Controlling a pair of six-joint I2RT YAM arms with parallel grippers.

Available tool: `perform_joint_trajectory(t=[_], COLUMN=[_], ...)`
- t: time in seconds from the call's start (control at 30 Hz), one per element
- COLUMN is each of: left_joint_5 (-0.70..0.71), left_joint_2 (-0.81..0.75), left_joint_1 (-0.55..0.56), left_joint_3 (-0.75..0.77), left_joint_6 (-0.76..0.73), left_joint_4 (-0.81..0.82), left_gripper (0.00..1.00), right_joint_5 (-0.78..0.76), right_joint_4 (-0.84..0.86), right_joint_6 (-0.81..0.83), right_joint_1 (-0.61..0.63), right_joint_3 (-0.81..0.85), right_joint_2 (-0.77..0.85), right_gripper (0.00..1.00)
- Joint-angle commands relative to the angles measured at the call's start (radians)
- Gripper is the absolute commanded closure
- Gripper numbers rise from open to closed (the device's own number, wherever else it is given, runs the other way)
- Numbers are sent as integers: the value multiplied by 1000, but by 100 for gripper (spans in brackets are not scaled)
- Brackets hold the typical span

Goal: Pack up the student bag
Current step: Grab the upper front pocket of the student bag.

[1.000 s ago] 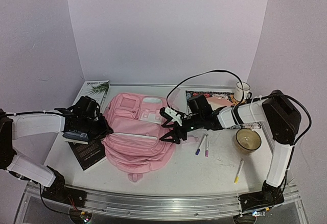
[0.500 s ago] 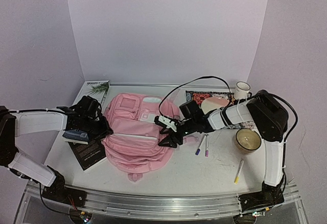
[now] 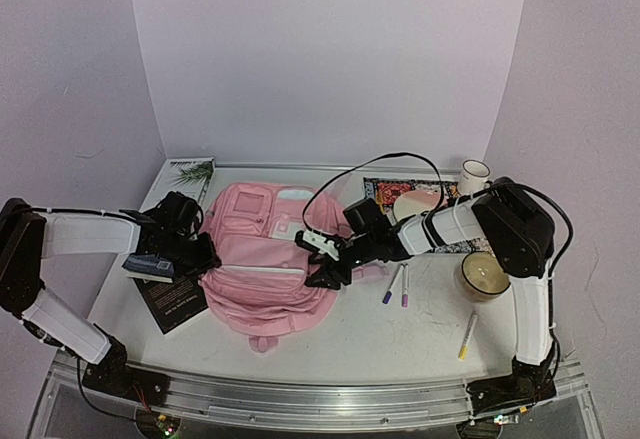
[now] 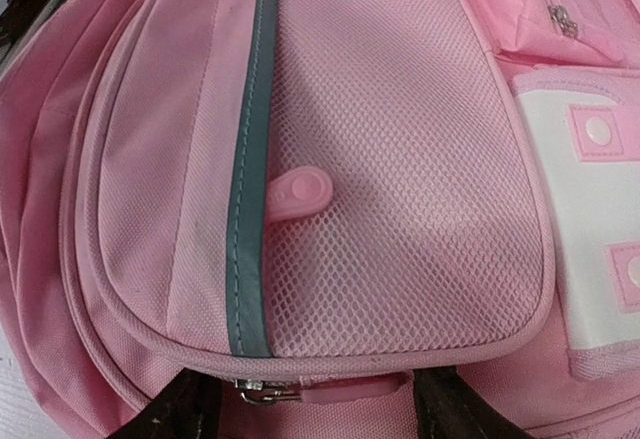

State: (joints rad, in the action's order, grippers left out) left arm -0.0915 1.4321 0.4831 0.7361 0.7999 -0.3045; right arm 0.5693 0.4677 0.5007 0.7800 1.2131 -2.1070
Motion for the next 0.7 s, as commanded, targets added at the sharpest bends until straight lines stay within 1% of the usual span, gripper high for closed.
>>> perform_joint_trajectory(t=[0.0,0.1,0.2,0.4,0.67], left_joint_5=[20,58,99,167,158], left_joint_2=[17,-2,-14,-28,-21], left_joint_1=[3,3,3,3,3], left_joint_3=[16,11,3,-5,-1], left_joint_6=[6,28,57,95,97], left_joint_4=[25,24,24,24,29], left_gripper=[100,100,100,100,100], right_joint_5=[50,41,33,34,44], right_joint_4=[-37,-39,-40,-43,-43], right_joint_6=[-7,-15,-34,-83,-142], right_joint_1=[44,44,44,51,95], right_joint_3=[12,-26,-69,-155,-200], right_joint_2=[-23,16,66,161,197], right_gripper=[42,52,57,60,62])
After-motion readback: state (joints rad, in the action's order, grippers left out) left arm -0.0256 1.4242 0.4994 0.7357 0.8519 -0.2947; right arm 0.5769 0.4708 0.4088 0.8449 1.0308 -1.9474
